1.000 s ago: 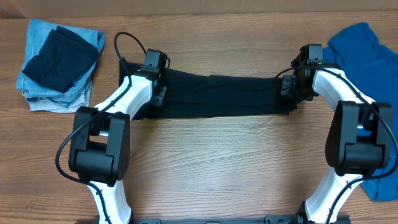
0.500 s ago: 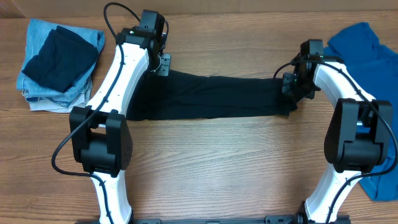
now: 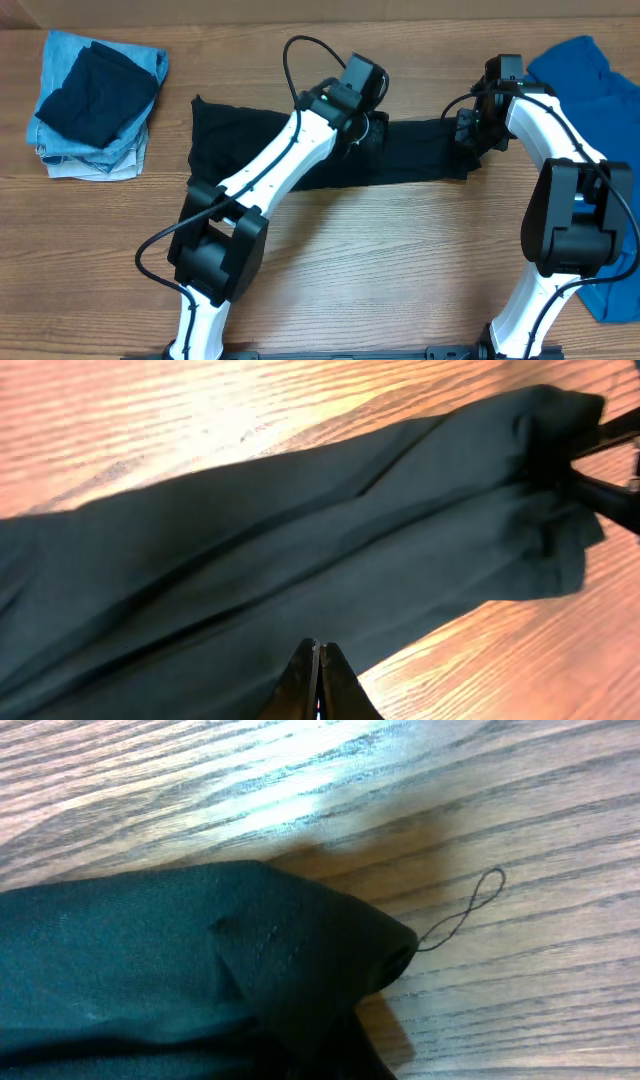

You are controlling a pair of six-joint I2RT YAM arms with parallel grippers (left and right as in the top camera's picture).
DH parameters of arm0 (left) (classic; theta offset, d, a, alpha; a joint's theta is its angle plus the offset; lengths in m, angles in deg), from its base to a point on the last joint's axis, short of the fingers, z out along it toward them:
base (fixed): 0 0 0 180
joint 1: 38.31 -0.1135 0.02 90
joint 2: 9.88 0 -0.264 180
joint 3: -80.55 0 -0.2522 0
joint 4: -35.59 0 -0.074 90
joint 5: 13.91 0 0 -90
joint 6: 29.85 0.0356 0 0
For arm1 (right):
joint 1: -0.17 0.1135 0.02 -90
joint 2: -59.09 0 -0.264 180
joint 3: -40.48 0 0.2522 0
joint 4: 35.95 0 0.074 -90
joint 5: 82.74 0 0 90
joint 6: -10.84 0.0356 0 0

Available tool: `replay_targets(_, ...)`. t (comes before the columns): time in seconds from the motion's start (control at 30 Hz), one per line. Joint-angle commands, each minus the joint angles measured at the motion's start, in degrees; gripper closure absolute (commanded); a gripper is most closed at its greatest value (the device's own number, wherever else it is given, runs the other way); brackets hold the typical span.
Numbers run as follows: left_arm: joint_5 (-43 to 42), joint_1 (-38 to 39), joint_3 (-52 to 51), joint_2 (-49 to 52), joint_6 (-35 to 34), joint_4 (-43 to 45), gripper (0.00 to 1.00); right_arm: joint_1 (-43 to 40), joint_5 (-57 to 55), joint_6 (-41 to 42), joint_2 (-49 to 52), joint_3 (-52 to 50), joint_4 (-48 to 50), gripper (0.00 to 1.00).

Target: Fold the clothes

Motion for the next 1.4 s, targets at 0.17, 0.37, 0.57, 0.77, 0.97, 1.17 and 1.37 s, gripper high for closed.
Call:
replay_targets(0.17, 5.0, 0.8, -13.9, 0.0, -8.6, 16.6, 0.96, -0.1, 0.2, 0.1, 0.3, 1.5, -0.5, 0.96)
replay_targets(0.37, 1.8, 0.9, -16.2, 5.6, -9.8, 28.3, 0.96, -0.1, 1.2, 0.0, 0.3, 1.5, -0.6, 0.96)
replay_targets(0.57, -8.3, 0.8, -16.2, 13.1, -11.3, 32.5, 0.96, -0.1, 1.2, 0.1, 0.3, 1.5, -0.5, 0.96)
replay_targets(0.77, -11.1, 0.7, -14.1, 12.7, -11.0, 32.5, 0.96, 0.5, 6.1, -0.3, -7.0, 3.4, -2.5, 0.96)
replay_targets(0.97, -11.5, 0.7, -11.8, 12.7, -9.1, 30.4, 0.96, 7.3, 6.1, -1.9, -12.0, 3.4, -4.8, 0.96)
replay_targets(1.17, -11.7, 0.0, -2.3, 7.8, -3.9, 21.6, 0.96, 14.4, 6.1, -1.4, -12.0, 3.3, -5.0, 0.96)
replay_targets(1.37, -0.3, -7.3, -1.1, -4.2, -2.1, 11.7, 0.96, 15.4, 12.8, -1.2, -12.0, 3.3, -4.7, 0.96)
